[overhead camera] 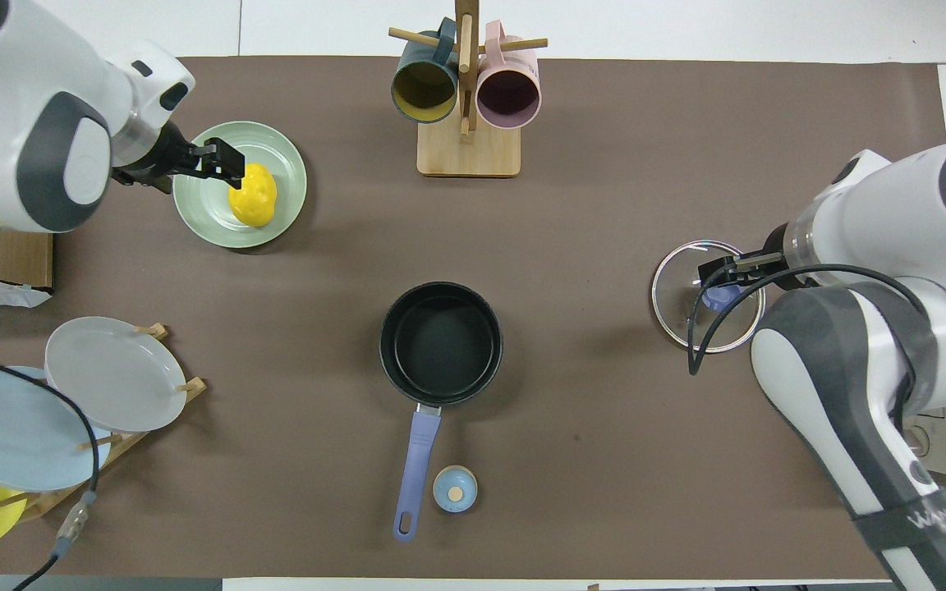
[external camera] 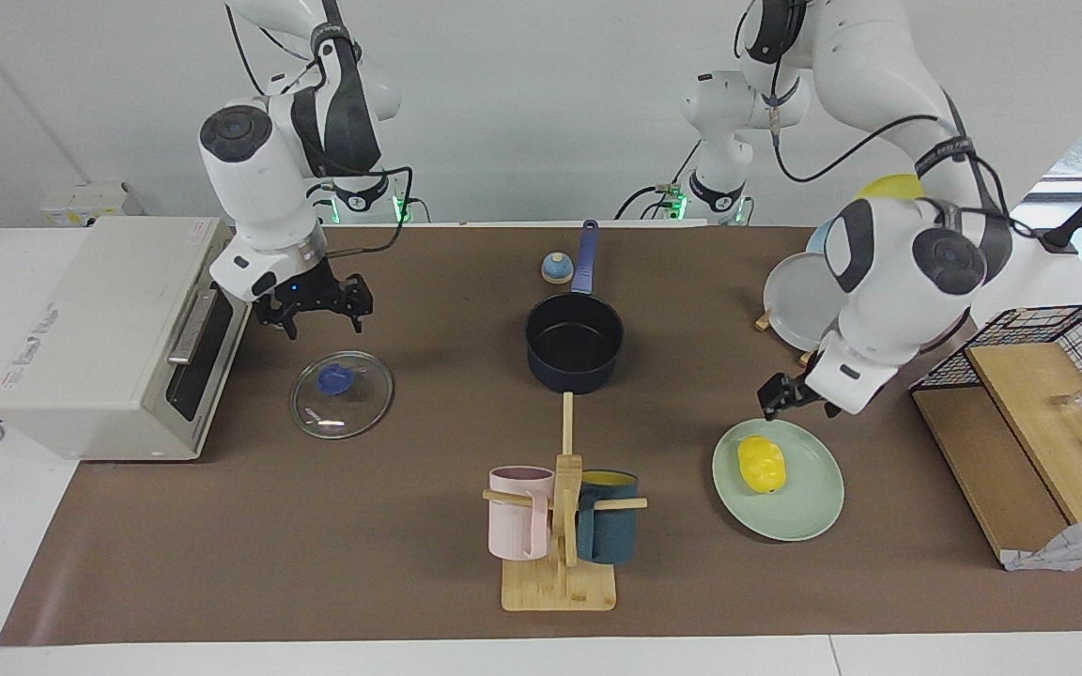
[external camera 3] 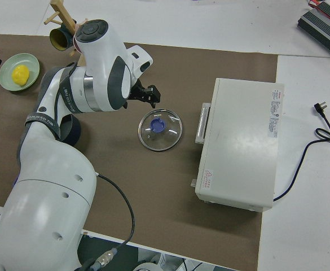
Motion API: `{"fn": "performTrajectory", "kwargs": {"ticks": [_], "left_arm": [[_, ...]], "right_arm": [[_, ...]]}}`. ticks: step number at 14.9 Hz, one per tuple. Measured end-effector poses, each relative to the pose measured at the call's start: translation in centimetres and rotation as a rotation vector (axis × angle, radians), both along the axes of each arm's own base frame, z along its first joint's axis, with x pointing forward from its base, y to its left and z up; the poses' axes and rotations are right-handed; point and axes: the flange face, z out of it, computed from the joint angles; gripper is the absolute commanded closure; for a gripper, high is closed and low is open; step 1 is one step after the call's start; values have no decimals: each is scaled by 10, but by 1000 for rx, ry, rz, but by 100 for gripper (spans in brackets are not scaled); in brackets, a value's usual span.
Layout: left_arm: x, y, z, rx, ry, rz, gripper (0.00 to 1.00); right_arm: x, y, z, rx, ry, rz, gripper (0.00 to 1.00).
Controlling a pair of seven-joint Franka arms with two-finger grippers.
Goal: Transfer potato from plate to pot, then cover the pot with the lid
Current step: 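Grasp the yellow potato on the green plate with the left gripper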
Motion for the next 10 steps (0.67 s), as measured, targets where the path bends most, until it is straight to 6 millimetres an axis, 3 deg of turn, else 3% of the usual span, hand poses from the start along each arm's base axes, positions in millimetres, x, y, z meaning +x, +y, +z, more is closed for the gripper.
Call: {"fn": "performTrajectory", "kwargs": {"ticks": [2,3,5,10], "left_arm": [[14,-8,-41,-7,-4,-2,0],[19,-10,-52,-10,-12,-2,0],[22,-9,-58,-10,-18,4,0],[21,-2,-70,9,-33,53,0]], "right_arm": [[-1,-9,-38,2,-11,19,0],[-3,-15,-55,4,-22,23,0],[-10,-19,-77,6,-41,29,0],[-12,-24,-97,5,-52,84,0]]}}
